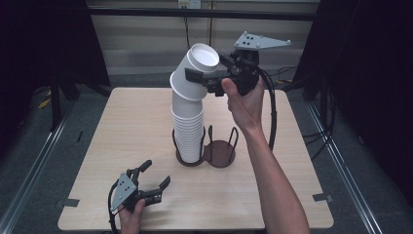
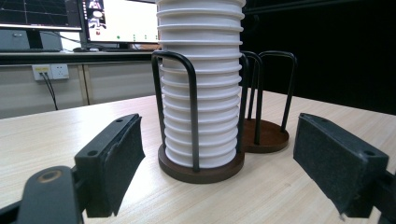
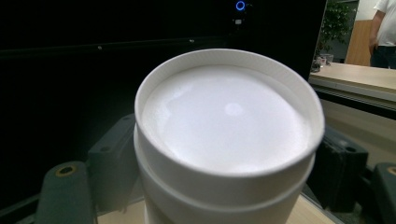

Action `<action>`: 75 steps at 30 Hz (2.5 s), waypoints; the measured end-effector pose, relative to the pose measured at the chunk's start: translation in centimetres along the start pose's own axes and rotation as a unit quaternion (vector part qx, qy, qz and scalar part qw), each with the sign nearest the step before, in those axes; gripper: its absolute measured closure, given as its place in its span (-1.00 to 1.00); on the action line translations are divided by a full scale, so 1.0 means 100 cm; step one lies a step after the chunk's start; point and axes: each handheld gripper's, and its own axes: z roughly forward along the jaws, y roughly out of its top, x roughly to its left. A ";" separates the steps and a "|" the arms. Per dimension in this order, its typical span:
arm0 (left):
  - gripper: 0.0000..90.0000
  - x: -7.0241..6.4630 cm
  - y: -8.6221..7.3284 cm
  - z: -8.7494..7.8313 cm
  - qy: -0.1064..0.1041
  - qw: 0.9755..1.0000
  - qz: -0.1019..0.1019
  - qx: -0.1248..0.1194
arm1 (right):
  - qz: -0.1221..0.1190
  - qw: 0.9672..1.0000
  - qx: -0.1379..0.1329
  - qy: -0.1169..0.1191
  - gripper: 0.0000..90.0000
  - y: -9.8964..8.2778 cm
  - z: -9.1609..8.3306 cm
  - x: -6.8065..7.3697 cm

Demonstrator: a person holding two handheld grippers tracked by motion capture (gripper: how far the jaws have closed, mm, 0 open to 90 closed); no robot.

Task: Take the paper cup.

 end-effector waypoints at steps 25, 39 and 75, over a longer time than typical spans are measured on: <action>-0.65 0.000 0.000 0.000 -0.001 1.000 0.000 0.000 | 0.021 0.999 -0.026 -0.002 -0.52 -0.007 -0.046 -0.004; -0.65 0.000 0.000 0.000 -0.001 1.000 0.000 0.001 | 0.032 0.999 -0.008 -0.017 -0.52 -0.028 -0.066 -0.005; -0.65 -0.001 0.001 0.002 0.008 1.000 -0.002 0.006 | 0.047 0.998 0.032 0.004 -0.51 -0.098 -0.071 0.017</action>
